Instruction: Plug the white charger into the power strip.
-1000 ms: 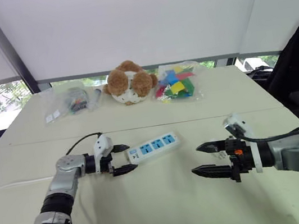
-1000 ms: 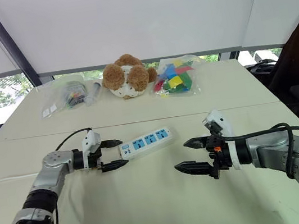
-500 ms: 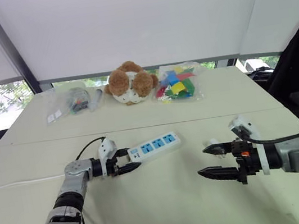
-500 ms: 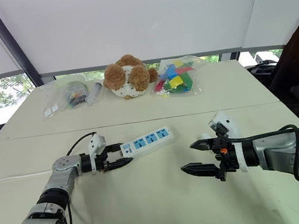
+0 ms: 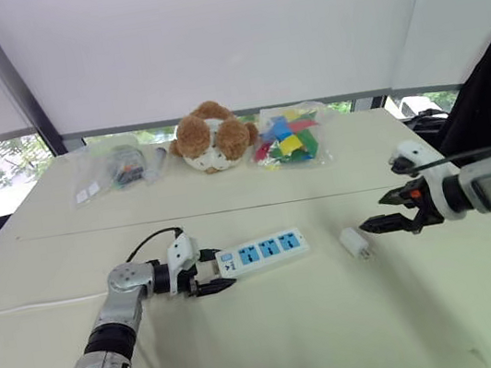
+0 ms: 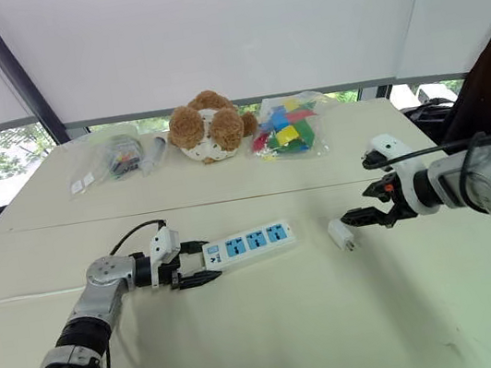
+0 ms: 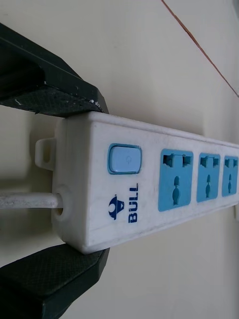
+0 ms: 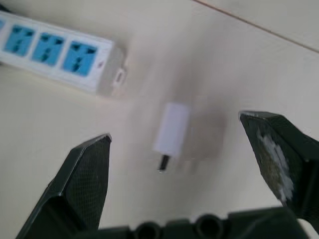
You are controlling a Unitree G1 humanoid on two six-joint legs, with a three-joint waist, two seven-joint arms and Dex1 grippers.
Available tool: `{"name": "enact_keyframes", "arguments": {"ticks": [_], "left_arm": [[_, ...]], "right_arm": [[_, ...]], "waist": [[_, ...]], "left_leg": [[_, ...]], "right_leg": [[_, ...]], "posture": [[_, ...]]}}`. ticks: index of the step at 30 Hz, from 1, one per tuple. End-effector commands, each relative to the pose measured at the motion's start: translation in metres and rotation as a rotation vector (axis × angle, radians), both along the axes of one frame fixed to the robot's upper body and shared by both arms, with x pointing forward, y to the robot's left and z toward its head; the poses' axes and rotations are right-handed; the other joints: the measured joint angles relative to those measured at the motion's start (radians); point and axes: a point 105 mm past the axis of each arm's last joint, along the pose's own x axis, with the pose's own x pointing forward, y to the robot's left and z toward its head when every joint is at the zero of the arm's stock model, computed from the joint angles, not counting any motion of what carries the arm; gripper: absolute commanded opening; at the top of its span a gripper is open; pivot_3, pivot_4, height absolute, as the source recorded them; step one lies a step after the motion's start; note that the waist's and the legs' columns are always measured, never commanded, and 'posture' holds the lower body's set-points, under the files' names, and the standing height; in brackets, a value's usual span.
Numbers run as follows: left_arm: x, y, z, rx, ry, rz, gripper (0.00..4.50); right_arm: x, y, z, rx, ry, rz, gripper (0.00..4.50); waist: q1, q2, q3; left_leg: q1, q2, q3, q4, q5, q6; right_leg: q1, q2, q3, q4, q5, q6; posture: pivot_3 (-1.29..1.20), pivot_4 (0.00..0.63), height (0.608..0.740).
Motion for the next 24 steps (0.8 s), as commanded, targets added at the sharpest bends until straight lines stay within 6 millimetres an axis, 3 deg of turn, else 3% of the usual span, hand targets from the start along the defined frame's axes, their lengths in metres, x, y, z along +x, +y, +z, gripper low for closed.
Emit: {"name": "enact_keyframes", "arguments": {"ticks": [1,7,13,24], "left_arm": [[-0.020,-0.008,-0.016,0.032,0.068,-0.061,2.97],[-0.031,-0.005,-0.025,0.026,0.095,-0.013,2.97],[-0.033,-0.009,-0.031,0.008,0.104,0.023,2.97],[-0.033,-0.016,-0.037,-0.014,0.101,0.057,2.97]], "right_arm": [[0.013,-0.012,-0.008,-0.075,0.102,-0.041,4.50],[0.043,-0.007,0.005,-0.006,0.229,-0.065,4.50],[0.049,0.004,0.001,-0.019,0.342,-0.029,4.50],[0.051,0.023,-0.030,-0.058,0.474,-0.032,4.50]], "waist": [[0.001,0.001,0.000],[0.003,0.005,0.000],[0.005,0.008,-0.002],[0.006,0.013,-0.003]], "left_leg": [[0.000,0.000,0.000,0.000,0.000,0.000],[-0.001,0.000,0.003,-0.001,0.000,0.000],[0.000,0.000,0.003,0.000,0.000,0.000],[0.000,-0.001,0.002,0.009,0.000,0.000]], "right_leg": [[0.000,0.000,0.000,0.000,0.000,0.000],[-0.002,-0.001,0.000,0.000,0.000,0.000],[-0.001,-0.001,0.000,0.000,0.000,0.000],[0.000,-0.001,0.000,0.008,0.000,0.000]], "posture": [[0.00,0.150,0.739],[0.00,0.150,0.739],[0.00,0.150,0.739],[0.00,0.150,0.739]]}}
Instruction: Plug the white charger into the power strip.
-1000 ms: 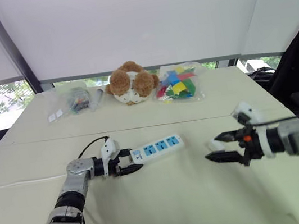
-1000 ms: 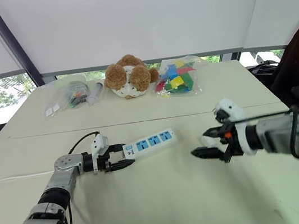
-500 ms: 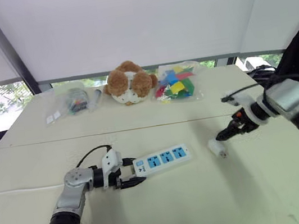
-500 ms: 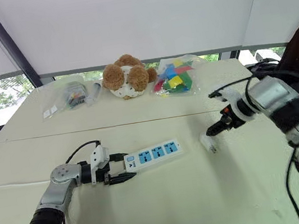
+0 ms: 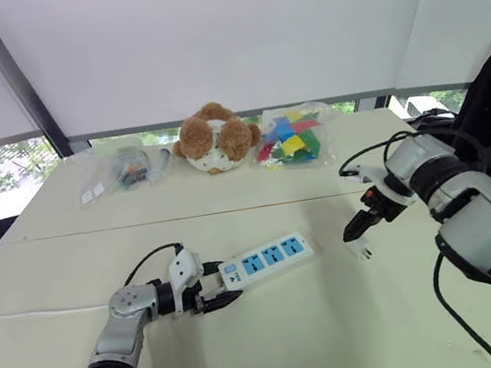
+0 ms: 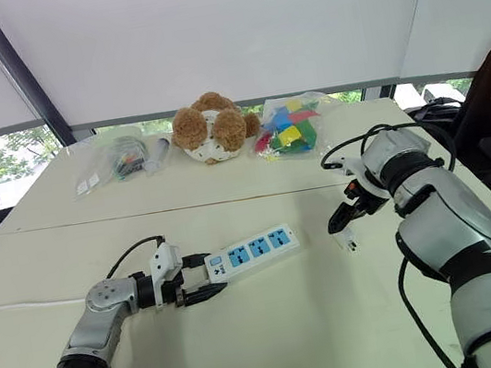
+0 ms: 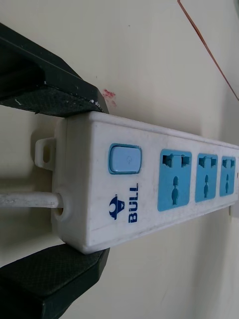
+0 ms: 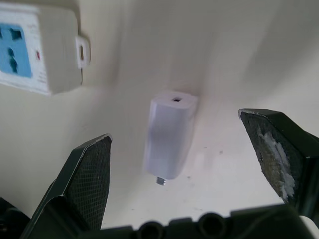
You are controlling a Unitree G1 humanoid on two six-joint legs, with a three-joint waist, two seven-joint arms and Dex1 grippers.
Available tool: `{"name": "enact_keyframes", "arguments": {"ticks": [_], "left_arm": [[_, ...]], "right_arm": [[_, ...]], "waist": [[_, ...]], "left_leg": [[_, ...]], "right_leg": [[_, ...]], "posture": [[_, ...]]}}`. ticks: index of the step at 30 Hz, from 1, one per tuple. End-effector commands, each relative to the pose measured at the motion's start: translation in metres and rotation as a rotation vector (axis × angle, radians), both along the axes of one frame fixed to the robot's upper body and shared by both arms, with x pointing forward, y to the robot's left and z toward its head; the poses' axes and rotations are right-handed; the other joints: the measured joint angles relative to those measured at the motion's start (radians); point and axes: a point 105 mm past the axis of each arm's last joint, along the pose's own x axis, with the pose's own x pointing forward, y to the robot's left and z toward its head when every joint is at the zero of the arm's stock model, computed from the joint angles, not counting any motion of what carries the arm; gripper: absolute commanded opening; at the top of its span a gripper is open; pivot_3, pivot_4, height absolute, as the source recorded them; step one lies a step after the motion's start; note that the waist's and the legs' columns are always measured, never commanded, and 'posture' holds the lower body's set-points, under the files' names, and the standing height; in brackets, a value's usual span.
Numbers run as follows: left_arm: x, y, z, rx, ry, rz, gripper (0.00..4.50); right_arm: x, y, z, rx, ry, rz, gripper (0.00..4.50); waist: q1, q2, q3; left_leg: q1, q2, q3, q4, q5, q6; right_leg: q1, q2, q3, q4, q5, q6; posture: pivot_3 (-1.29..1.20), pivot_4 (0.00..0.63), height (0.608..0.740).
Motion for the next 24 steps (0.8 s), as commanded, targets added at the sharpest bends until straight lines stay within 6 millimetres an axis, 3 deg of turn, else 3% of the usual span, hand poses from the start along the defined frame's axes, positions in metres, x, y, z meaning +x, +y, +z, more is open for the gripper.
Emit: {"name": "enact_keyframes", "arguments": {"ticks": [1,2,5,11,18,24], "left_arm": [[-0.011,-0.013,-0.025,0.042,0.076,-0.036,2.97],[-0.011,-0.014,-0.025,0.040,0.074,-0.034,2.97],[-0.010,-0.015,-0.025,0.035,0.070,-0.026,2.97],[-0.013,-0.011,-0.029,0.046,0.079,-0.020,2.97],[-0.019,-0.014,-0.035,0.177,0.100,-0.174,2.97],[-0.012,-0.022,-0.033,0.184,0.096,-0.218,2.97]], "right_arm": [[0.006,0.002,0.008,-0.019,-0.038,0.008,4.50],[0.006,0.003,0.003,-0.028,-0.034,0.006,4.50],[0.007,0.001,-0.008,-0.060,-0.038,0.005,3.68],[0.009,0.001,-0.013,-0.073,-0.045,0.019,0.79],[-0.005,-0.019,0.007,-0.063,-0.044,0.194,0.70],[-0.032,-0.037,-0.004,-0.164,-0.082,0.353,0.70]], "waist": [[0.001,0.000,0.000],[0.002,0.000,0.000],[0.003,0.001,0.000],[0.001,0.001,0.000],[0.003,0.001,0.000],[0.004,0.002,-0.001]], "left_leg": [[0.000,0.000,0.000,0.001,0.000,0.000],[0.000,0.000,0.000,0.001,0.000,0.000],[0.000,-0.001,0.000,0.002,0.000,0.000],[0.000,-0.001,-0.001,0.002,0.000,0.000],[0.000,-0.001,-0.001,0.002,0.000,0.000],[0.000,-0.001,-0.002,0.002,-0.001,0.001]], "right_leg": [[0.001,0.000,0.000,0.000,0.000,0.000],[0.001,0.000,0.000,0.000,0.000,0.000],[0.002,-0.001,0.000,0.000,0.000,0.000],[0.003,-0.001,0.000,0.000,0.000,0.000],[0.003,0.000,0.000,-0.001,0.000,0.001],[0.004,-0.001,-0.001,-0.001,-0.001,0.002]], "posture": [[0.00,0.150,0.739],[0.00,0.150,0.739],[0.00,0.150,0.739],[0.00,0.150,0.739],[0.00,0.150,0.739],[0.00,0.150,0.739]]}}
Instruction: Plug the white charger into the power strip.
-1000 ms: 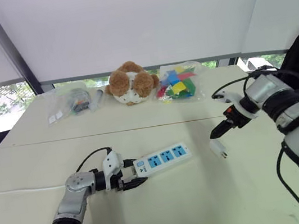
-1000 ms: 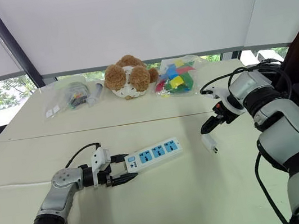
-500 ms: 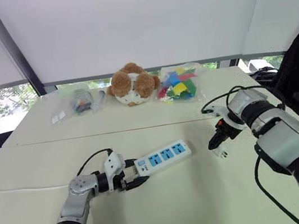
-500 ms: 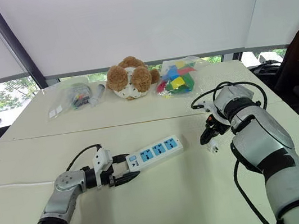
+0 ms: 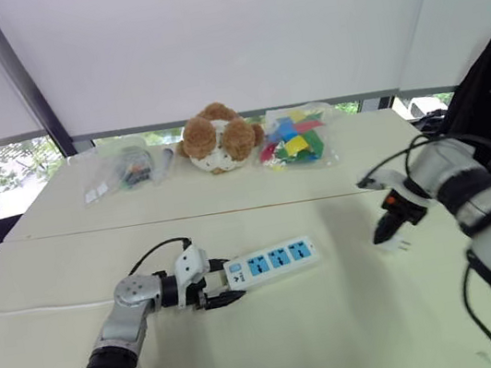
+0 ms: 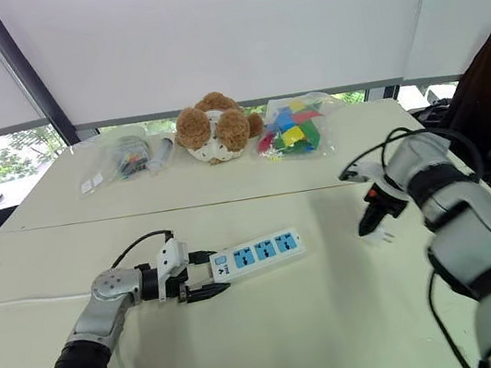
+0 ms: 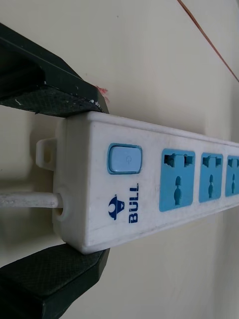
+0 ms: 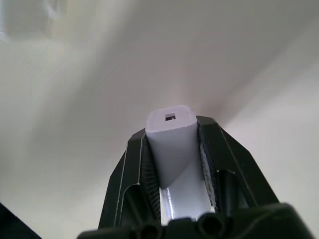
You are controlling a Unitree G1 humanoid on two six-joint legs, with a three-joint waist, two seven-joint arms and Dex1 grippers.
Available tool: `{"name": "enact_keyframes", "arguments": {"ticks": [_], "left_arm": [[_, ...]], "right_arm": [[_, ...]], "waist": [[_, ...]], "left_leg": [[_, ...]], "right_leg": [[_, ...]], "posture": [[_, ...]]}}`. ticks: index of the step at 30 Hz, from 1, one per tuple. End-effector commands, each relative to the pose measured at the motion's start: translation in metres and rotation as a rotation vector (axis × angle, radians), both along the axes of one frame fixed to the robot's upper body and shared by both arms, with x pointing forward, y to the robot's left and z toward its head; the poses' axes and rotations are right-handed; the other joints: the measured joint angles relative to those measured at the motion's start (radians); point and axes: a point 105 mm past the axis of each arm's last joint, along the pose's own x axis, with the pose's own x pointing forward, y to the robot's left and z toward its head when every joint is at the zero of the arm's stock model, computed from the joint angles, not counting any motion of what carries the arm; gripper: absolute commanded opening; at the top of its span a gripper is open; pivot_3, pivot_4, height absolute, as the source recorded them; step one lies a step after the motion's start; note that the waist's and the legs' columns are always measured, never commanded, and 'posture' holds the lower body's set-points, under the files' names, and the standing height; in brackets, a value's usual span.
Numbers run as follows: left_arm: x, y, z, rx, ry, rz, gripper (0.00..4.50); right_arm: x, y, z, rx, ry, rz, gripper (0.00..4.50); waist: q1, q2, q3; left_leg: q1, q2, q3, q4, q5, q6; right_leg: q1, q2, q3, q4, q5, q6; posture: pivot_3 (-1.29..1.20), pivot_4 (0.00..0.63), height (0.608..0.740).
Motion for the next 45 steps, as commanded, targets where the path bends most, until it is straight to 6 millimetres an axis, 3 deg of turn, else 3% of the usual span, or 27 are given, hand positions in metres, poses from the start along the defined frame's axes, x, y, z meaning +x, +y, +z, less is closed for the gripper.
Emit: {"name": "enact_keyframes", "arguments": {"ticks": [1,10,18,25,33,45], "left_arm": [[-0.018,-0.017,-0.036,0.118,0.105,-0.120,2.97],[-0.019,-0.022,-0.038,0.151,0.103,-0.186,2.97],[-0.019,-0.022,-0.040,0.150,0.105,-0.181,2.97],[-0.017,-0.020,-0.042,0.148,0.107,-0.163,2.97],[-0.014,-0.022,-0.042,0.141,0.103,-0.151,2.97],[-0.016,-0.021,-0.046,0.133,0.108,-0.134,2.97]], "right_arm": [[-0.010,0.009,0.005,-0.024,-0.039,0.120,0.70],[-0.034,0.010,-0.014,-0.096,-0.103,0.239,0.70],[-0.038,0.011,-0.020,-0.096,-0.110,0.231,0.70],[-0.034,0.014,-0.015,-0.082,-0.137,0.231,4.15],[-0.029,0.021,-0.014,-0.017,-0.104,0.131,4.15],[-0.032,0.005,-0.021,-0.084,-0.088,0.155,4.15]], "waist": [[-0.004,0.001,0.000],[0.005,0.002,-0.001],[0.011,0.001,-0.002],[0.013,0.000,-0.003],[0.014,0.001,-0.004],[0.018,0.001,-0.004]], "left_leg": [[0.000,0.000,0.000,0.000,0.000,0.000],[0.001,0.000,-0.001,0.001,0.000,0.000],[0.002,0.000,-0.002,0.001,0.000,0.000],[0.003,0.000,-0.002,0.001,0.000,0.000],[0.004,0.000,-0.002,0.001,0.000,0.000],[0.004,0.000,-0.002,0.001,0.000,0.000]], "right_leg": [[0.000,0.000,0.000,0.000,0.000,0.000],[0.004,0.000,-0.001,-0.002,0.000,0.000],[0.004,0.000,-0.001,-0.002,0.000,0.000],[0.006,0.000,-0.001,-0.002,0.000,0.000],[0.007,0.000,-0.001,-0.002,0.000,0.000],[0.007,0.000,-0.001,-0.002,0.000,0.000]], "posture": [[0.00,0.150,0.739],[0.00,0.150,0.739],[0.00,0.150,0.739],[0.00,0.150,0.739],[0.00,0.150,0.739],[0.00,0.150,0.739]]}}
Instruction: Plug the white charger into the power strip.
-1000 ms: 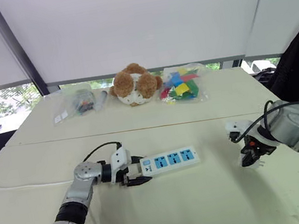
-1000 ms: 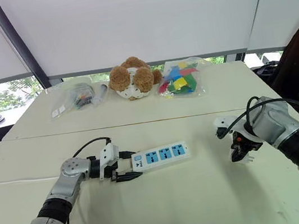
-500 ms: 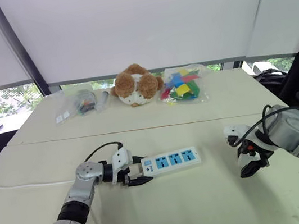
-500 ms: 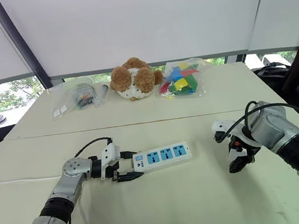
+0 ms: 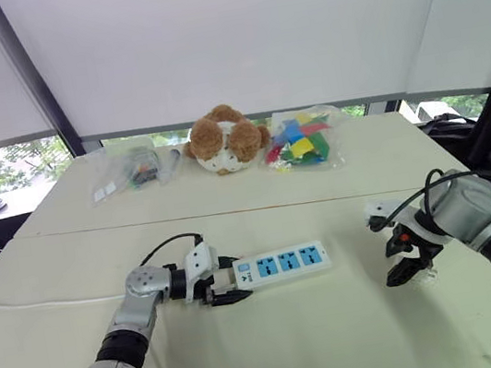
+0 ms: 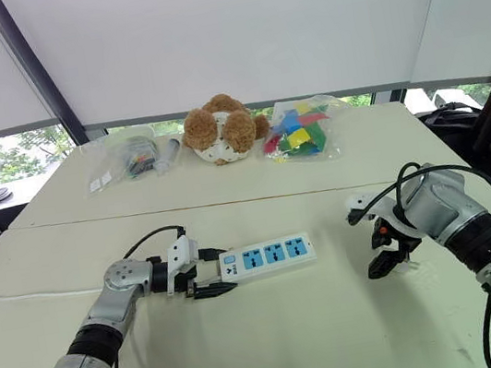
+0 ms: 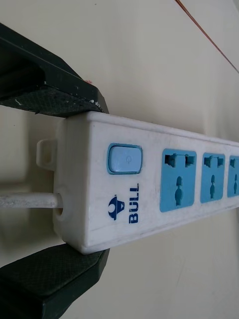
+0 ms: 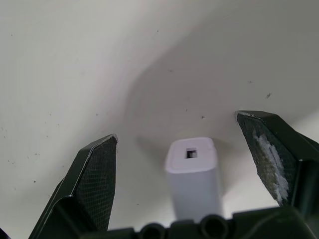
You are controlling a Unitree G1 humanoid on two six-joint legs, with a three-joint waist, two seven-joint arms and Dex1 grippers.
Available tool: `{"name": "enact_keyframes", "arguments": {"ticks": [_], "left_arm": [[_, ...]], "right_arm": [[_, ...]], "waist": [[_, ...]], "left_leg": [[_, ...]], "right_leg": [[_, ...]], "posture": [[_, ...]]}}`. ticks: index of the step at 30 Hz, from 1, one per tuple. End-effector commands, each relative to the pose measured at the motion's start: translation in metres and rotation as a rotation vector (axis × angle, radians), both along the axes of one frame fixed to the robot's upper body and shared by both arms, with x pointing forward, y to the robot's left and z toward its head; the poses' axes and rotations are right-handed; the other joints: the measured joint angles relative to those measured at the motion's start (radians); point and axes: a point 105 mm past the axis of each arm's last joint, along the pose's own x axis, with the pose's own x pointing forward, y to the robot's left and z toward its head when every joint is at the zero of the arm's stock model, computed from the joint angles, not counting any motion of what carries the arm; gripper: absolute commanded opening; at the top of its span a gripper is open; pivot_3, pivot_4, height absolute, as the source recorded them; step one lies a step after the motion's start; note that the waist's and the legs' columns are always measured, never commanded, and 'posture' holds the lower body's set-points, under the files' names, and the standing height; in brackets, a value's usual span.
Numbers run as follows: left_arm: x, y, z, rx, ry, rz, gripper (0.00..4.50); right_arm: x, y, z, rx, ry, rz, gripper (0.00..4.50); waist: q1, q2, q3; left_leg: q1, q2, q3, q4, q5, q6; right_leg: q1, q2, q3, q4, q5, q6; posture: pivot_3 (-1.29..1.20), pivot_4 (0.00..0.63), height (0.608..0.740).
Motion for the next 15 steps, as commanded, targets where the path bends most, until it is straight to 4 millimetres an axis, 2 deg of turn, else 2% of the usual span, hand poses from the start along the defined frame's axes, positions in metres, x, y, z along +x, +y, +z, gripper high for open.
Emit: {"name": "enact_keyframes", "arguments": {"ticks": [1,10,15], "left_arm": [[-0.020,-0.007,-0.042,0.113,0.127,-0.055,2.97],[-0.019,-0.011,-0.041,0.108,0.125,-0.061,2.97],[-0.021,-0.013,-0.042,0.100,0.126,-0.065,2.97]], "right_arm": [[-0.001,-0.012,-0.001,-0.045,-0.003,-0.005,4.15],[-0.001,-0.027,0.001,-0.145,0.021,0.021,4.15],[-0.001,-0.026,0.002,-0.129,0.058,0.012,4.15]], "waist": [[0.000,0.000,0.000],[0.001,0.000,0.000],[0.002,0.000,0.000]], "left_leg": [[0.000,0.000,0.000,0.000,0.000,0.000],[0.000,0.000,0.000,0.000,0.000,0.000],[0.000,0.000,0.000,0.000,0.000,0.000]], "right_leg": [[0.000,0.000,0.000,0.000,0.000,0.000],[0.001,0.000,0.000,-0.001,0.000,0.000],[0.002,0.000,0.000,-0.003,0.000,0.000]], "posture": [[0.00,0.150,0.739],[0.00,0.150,0.739],[0.00,0.150,0.739]]}}
